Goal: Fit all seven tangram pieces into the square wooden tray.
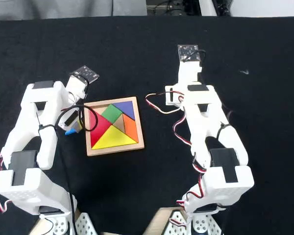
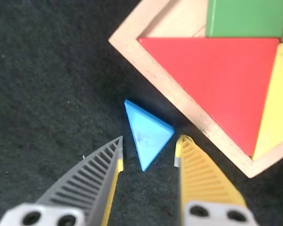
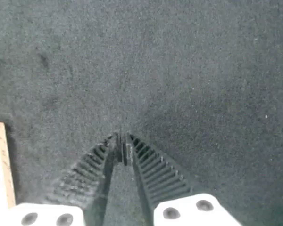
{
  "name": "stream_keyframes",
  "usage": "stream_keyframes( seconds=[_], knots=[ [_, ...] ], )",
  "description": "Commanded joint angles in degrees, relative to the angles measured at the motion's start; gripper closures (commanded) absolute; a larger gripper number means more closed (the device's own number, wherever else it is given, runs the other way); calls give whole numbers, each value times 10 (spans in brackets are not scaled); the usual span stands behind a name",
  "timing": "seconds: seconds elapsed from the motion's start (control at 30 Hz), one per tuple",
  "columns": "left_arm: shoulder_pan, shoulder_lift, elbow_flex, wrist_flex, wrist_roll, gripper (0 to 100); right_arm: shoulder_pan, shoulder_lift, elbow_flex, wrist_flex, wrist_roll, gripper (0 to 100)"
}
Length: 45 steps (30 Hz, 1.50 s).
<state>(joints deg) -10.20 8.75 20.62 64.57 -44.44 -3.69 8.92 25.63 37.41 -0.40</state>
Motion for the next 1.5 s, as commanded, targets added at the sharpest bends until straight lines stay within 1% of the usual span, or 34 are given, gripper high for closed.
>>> stream_keyframes(
  seconds=[0.0, 0.1, 0.23, 0.3, 0.43, 0.53, 0.67, 0.97, 1.13, 1.27, 1.33, 1.47],
  knots=[
    [7, -7, 12, -20, 4, 815, 8, -6, -31, 0, 7, 987],
    [6, -1, 29, -68, 39, 815, 8, -6, -31, 1, 7, 987],
    [19, 39, 25, -82, 58, 814, 8, -6, -31, 1, 7, 987],
    [22, 59, 5, -76, 60, 820, 8, -6, -30, 1, 7, 987],
    [17, 89, -38, -30, 61, 820, 8, -6, -30, 1, 7, 987],
    [9, 94, -47, -22, 61, 827, 8, -6, -30, 1, 7, 987],
    [9, 93, -47, -20, 61, 906, 8, -6, -30, 1, 7, 987],
    [9, 88, -49, -19, 61, 890, 8, -6, -30, 1, 7, 987],
    [15, 28, -53, 25, 58, 893, 8, -6, -30, 1, 7, 987],
    [7, 4, -44, 27, 57, 891, 8, -6, -30, 1, 7, 987],
    [-3, 10, -36, 26, 55, 880, 8, -6, -30, 1, 7, 987],
    [-28, 30, -33, 18, 42, 772, 8, -6, -30, 1, 7, 987]
  ],
)
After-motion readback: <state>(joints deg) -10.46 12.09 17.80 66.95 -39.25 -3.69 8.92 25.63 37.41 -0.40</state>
